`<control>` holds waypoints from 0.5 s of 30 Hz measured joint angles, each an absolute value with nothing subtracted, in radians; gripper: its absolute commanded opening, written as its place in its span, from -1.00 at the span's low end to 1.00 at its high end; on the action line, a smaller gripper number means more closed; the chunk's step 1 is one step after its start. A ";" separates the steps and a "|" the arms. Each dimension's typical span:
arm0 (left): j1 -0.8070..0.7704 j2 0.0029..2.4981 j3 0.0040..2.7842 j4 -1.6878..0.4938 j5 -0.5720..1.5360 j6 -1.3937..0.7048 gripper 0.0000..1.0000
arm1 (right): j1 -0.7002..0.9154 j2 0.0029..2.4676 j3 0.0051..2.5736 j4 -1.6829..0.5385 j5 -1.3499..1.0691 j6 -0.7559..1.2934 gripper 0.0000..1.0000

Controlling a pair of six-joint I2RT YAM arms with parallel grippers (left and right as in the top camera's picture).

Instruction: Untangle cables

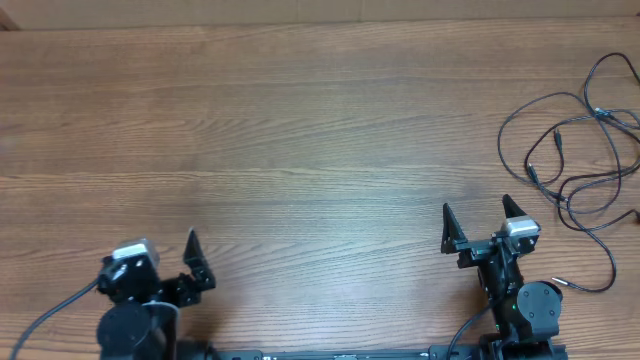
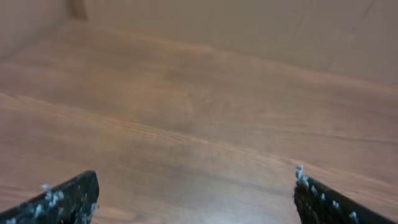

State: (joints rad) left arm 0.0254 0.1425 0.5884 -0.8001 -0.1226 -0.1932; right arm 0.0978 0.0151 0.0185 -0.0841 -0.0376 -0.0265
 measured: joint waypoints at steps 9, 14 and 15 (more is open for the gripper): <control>0.055 0.018 0.229 -0.332 -0.021 -0.091 0.99 | 0.098 0.015 0.019 -0.084 -0.037 -0.027 1.00; 0.055 0.015 0.102 -0.081 0.015 -0.027 0.99 | 0.098 0.015 0.019 -0.084 -0.037 -0.026 1.00; 0.055 0.015 0.079 -0.033 0.023 -0.011 0.99 | 0.098 0.015 0.019 -0.084 -0.037 -0.026 1.00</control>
State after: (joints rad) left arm 0.0551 0.0151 0.0788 -0.0334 0.0227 -0.0109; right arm 0.0978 0.0151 0.0185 -0.0841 -0.0372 -0.0261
